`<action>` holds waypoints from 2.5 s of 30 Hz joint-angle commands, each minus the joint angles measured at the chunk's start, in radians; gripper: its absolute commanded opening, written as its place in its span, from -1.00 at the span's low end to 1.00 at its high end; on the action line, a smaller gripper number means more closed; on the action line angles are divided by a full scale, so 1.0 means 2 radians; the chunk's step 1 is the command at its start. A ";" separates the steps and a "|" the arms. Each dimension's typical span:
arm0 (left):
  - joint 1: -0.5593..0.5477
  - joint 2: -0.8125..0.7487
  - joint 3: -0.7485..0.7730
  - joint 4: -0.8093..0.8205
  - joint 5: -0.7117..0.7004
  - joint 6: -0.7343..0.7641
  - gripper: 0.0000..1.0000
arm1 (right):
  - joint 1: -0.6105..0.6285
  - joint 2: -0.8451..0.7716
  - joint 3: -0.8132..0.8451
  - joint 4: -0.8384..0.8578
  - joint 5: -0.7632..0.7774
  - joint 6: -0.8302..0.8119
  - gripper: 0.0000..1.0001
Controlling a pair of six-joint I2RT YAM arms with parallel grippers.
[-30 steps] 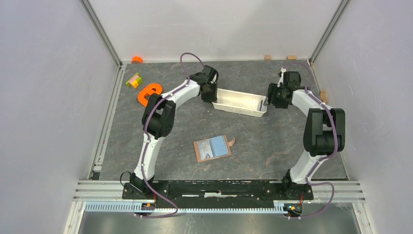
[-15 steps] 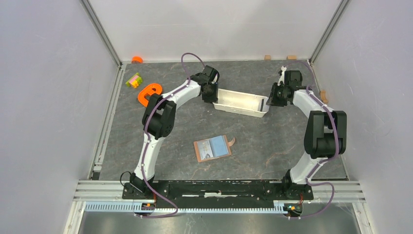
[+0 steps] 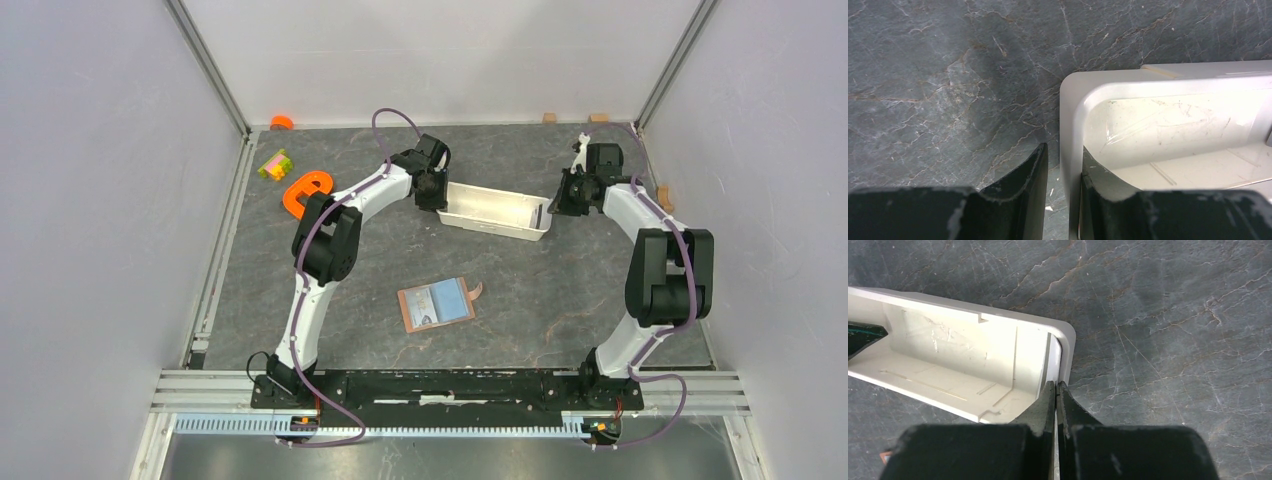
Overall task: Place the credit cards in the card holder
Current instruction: Pick up the credit card from the storage box, then insert the credit card into the card holder.
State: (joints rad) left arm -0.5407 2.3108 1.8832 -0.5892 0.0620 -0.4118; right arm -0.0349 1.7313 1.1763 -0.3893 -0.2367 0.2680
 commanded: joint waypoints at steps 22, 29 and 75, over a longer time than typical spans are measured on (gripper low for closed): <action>0.021 -0.313 -0.182 0.150 0.078 -0.009 0.82 | 0.014 -0.244 -0.099 0.110 -0.204 0.053 -1.00; -0.004 -0.445 -0.368 0.393 0.251 -0.161 0.80 | 0.100 -0.302 -0.163 0.298 -0.297 0.171 -1.00; -0.094 -0.579 -0.705 0.341 0.128 -0.322 -0.96 | 0.331 -0.316 -0.327 0.131 0.071 0.082 0.53</action>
State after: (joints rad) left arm -0.6811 1.1568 0.5137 0.0708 0.4103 -0.9699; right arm 0.5407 1.0714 0.4988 -0.1658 -0.2604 0.4290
